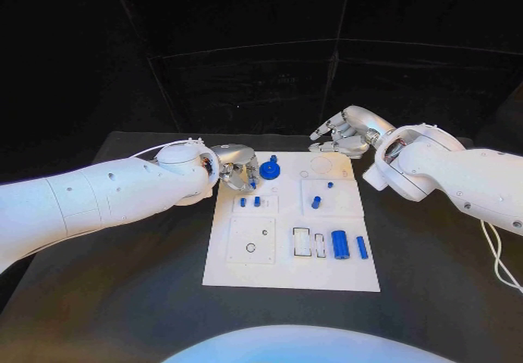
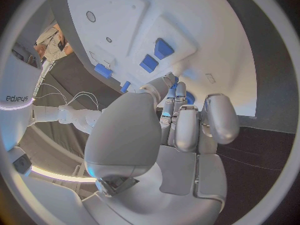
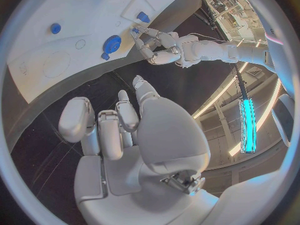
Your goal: Assemble the parts on the task board
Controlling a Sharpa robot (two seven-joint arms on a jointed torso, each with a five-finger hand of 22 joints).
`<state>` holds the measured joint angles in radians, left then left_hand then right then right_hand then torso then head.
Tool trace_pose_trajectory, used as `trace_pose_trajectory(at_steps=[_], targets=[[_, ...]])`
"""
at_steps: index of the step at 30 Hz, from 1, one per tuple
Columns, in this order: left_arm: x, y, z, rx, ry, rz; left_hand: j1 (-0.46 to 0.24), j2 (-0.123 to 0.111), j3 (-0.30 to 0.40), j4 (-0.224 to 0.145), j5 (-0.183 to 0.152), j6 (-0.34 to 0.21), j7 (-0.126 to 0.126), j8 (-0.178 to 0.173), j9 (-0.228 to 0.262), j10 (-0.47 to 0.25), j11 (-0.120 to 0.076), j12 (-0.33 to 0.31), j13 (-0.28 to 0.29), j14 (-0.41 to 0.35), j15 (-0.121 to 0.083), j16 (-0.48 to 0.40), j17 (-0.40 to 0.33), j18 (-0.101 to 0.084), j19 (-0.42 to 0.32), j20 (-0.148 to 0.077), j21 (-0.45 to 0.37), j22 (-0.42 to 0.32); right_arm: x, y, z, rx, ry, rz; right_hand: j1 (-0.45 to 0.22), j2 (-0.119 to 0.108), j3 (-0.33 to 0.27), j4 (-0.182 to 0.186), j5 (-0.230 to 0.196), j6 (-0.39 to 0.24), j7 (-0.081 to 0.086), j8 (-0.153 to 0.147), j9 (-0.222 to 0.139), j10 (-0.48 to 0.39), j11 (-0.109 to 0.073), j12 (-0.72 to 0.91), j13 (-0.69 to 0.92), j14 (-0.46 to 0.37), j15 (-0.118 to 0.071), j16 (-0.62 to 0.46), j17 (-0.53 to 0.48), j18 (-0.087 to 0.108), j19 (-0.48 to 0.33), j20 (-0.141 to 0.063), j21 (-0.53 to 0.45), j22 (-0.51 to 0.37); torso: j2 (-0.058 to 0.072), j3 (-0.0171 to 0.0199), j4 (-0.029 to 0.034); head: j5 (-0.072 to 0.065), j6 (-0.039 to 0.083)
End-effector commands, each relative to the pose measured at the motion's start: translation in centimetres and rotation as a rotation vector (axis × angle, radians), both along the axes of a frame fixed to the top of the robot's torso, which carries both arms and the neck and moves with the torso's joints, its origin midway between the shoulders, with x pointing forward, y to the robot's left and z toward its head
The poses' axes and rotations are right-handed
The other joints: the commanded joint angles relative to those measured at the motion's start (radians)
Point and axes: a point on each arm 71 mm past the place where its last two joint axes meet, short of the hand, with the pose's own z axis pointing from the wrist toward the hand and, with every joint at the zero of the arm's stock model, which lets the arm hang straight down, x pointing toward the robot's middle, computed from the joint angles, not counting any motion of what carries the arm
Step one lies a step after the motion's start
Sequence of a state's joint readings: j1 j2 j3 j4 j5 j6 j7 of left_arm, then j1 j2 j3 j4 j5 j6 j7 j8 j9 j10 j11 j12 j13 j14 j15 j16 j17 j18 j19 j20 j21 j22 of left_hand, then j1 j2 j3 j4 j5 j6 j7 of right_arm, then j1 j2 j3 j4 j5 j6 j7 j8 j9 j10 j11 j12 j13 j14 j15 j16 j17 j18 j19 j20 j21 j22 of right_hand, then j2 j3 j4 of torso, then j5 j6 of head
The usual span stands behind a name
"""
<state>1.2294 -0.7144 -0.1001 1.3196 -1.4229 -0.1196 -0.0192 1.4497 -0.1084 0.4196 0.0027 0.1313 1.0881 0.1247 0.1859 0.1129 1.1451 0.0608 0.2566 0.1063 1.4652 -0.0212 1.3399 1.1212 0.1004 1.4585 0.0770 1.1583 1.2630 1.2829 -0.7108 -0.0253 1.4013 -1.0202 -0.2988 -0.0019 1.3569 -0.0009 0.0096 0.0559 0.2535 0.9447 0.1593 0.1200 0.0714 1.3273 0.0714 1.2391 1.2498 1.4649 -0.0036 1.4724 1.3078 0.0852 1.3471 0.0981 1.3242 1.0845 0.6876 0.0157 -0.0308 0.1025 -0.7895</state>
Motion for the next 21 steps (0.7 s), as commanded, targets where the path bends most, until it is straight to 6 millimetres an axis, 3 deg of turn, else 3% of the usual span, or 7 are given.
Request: trace_pose_trajectory(at_steps=[1, 21], targets=[[-0.02, -0.09, -0.22, 0.012, 0.025, 0.002, -0.013, 0.0, 0.004, 0.003, -0.003, 0.004, 0.003, -0.008, 0.001, 0.007, 0.0, -0.006, 0.0, 0.014, -0.001, 0.002, -0.002, -0.015, 0.002, 0.001, 0.005, 0.001, -0.05, 0.15, 0.16, 0.002, -0.006, 0.01, -0.004, 0.005, 0.001, 0.006, 0.004, -0.003, -0.002, 0.005, -0.001, -0.002, -0.003, 0.005, 0.001, 0.069, -0.005, -0.002, 0.103, 0.01, -0.005, 0.0, -0.003, 0.0, 0.0, 0.0002, -0.0009, 0.0, -0.001], [0.09, 0.03, -0.47, 0.031, 0.046, 0.01, -0.048, -0.027, -0.002, 0.004, -0.003, -0.06, 0.018, -0.064, -0.018, -0.04, 0.02, -0.052, -0.006, 0.005, 0.015, -0.008, -0.029, -0.012, -0.009, 0.013, -0.012, -0.004, -0.05, 0.04, 0.16, 0.001, -0.006, 0.007, -0.004, 0.005, 0.001, 0.006, 0.004, -0.003, -0.002, 0.005, -0.001, -0.002, -0.003, 0.005, 0.001, 0.069, -0.005, -0.002, 0.103, 0.01, -0.005, 0.0, -0.003, 0.0, 0.0, -0.0001, -0.0001, -0.002, -0.005]])
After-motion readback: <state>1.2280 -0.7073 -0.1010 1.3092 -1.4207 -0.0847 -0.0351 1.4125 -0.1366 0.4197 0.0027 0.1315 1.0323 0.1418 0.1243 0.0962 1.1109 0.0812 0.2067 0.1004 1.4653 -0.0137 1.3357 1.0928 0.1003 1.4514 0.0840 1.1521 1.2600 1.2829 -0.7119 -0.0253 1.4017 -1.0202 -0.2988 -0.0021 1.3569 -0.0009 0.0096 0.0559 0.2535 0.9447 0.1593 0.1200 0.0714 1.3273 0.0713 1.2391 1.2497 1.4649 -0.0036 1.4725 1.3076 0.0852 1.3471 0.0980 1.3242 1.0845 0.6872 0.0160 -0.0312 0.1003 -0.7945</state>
